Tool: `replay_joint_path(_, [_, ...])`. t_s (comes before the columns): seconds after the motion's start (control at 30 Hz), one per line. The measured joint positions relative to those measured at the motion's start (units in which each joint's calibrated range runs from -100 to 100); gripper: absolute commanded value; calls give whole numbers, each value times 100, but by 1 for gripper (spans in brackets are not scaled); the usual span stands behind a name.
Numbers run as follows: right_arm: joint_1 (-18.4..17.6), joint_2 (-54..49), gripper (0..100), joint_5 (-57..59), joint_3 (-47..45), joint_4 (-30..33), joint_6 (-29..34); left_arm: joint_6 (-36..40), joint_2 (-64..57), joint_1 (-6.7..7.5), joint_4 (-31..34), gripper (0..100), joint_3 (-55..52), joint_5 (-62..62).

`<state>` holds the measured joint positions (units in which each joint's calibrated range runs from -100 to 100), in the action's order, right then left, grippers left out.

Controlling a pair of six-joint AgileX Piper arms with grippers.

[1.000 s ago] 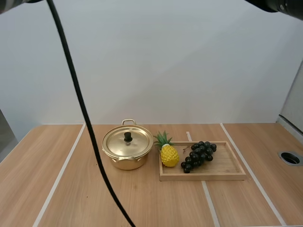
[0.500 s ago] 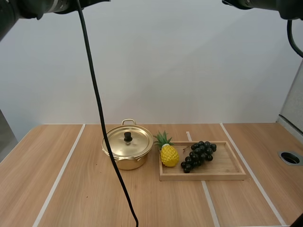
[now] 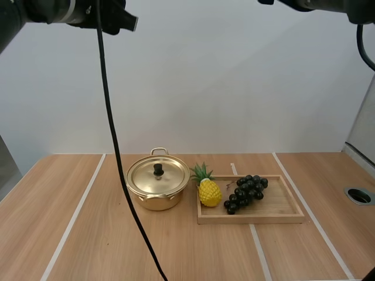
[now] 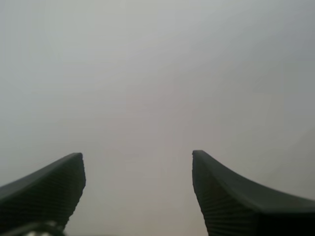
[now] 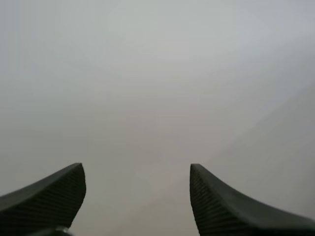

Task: Open the pot, put the grape inside, and close it

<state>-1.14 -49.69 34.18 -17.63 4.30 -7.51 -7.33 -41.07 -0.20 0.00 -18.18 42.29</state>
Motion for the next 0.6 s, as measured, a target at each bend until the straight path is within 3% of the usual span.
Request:
replay_joint_path(0.23, [0,-10,100,1056,15,101,-613,-1424,683,0,-359,100,0,1456])
replay_joint_path(0.5, [0,-10,100,2347,15,90,-1383,-2895,1622,-6,-1576,100,0,3481])
replay_joint_path(0.6, [0,-10,100,2790,15,78,-1585,-3203,1938,-6,-1757,100,0,4044])
